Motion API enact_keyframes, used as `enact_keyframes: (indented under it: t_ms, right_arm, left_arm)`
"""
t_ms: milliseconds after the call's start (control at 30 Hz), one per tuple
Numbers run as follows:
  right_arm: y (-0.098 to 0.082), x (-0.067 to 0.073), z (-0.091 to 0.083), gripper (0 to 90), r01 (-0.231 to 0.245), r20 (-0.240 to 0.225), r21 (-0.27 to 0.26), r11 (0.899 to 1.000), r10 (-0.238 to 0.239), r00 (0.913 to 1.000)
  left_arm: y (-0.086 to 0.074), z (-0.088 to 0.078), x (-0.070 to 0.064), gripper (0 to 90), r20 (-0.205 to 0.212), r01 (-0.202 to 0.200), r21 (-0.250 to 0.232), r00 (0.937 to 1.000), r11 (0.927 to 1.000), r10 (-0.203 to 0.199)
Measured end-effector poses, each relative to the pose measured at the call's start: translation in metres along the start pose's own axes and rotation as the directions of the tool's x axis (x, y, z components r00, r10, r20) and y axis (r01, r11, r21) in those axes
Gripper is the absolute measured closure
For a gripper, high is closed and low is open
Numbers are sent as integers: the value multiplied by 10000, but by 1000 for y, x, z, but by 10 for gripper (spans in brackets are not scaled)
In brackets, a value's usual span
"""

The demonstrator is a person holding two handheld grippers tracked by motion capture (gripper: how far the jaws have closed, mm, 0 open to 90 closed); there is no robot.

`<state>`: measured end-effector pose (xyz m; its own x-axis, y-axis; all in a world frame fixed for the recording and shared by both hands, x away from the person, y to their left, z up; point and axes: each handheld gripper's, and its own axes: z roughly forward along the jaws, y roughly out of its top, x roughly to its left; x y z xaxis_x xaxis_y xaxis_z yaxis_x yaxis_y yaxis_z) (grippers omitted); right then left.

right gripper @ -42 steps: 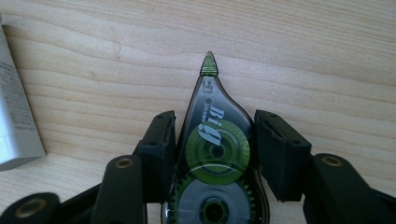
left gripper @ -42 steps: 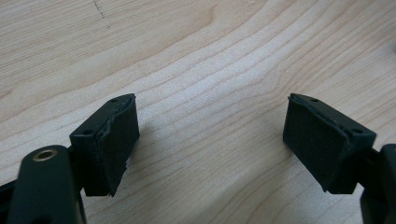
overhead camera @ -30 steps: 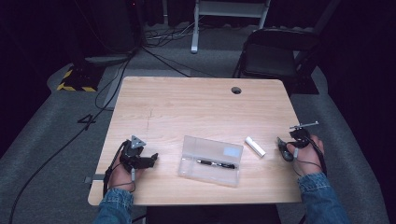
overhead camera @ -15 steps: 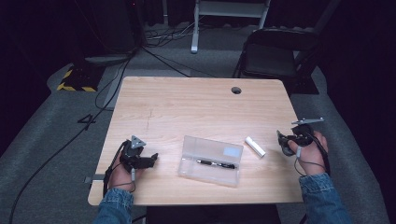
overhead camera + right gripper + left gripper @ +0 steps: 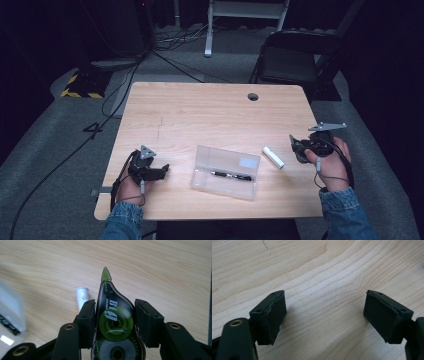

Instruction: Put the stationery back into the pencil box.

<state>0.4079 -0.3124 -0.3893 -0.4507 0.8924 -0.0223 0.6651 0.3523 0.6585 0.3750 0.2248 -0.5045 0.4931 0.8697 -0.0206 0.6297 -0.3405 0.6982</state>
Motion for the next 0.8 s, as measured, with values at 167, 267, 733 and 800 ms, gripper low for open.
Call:
enact_keyframes:
  t_ms: [167, 267, 733, 800]
  right_arm:
    - [7, 18, -9, 534, 432, -461, -282, 9987, -445, 9979]
    - [11, 28, -13, 533, 661, -765, -440, 9968, -694, 9947]
    - [19, 69, -17, 533, 1753, -2108, -905, 9804, -1909, 9587]
    - [19, 74, -17, 534, 1878, -2256, -933, 9778, -2045, 9525]
  left_arm:
    - [0, 0, 0, 189, 0, 23, -28, 10000, 10000, -23]
    - [0, 0, 0, 190, -2, 3, -27, 10000, 10000, -3]
    - [0, 0, 0, 190, 5, 8, -24, 10000, 10000, -8]
    - [0, 0, 0, 190, 3, -3, -14, 10000, 10000, 3]
